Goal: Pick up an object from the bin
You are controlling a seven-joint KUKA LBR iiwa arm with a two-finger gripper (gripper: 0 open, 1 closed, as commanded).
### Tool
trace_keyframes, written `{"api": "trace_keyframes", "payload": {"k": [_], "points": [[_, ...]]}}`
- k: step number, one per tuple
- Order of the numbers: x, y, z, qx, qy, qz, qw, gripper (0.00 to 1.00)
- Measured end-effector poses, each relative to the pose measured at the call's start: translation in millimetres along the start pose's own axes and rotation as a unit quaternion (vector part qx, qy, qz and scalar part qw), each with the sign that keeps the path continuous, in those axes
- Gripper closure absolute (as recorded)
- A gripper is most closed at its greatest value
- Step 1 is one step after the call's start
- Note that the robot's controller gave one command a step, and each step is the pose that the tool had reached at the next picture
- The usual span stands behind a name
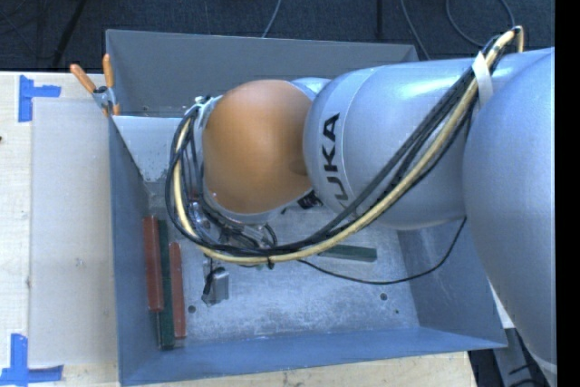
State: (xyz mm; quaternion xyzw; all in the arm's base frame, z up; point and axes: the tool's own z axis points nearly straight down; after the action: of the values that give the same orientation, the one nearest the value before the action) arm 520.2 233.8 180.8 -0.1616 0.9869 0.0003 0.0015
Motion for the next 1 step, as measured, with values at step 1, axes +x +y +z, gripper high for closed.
{"api": "trace_keyframes", "payload": {"k": [1], "points": [[30.4, -41.8, 19.1, 0.001, 0.0041, 0.009, 1.0, 0.0]]}}
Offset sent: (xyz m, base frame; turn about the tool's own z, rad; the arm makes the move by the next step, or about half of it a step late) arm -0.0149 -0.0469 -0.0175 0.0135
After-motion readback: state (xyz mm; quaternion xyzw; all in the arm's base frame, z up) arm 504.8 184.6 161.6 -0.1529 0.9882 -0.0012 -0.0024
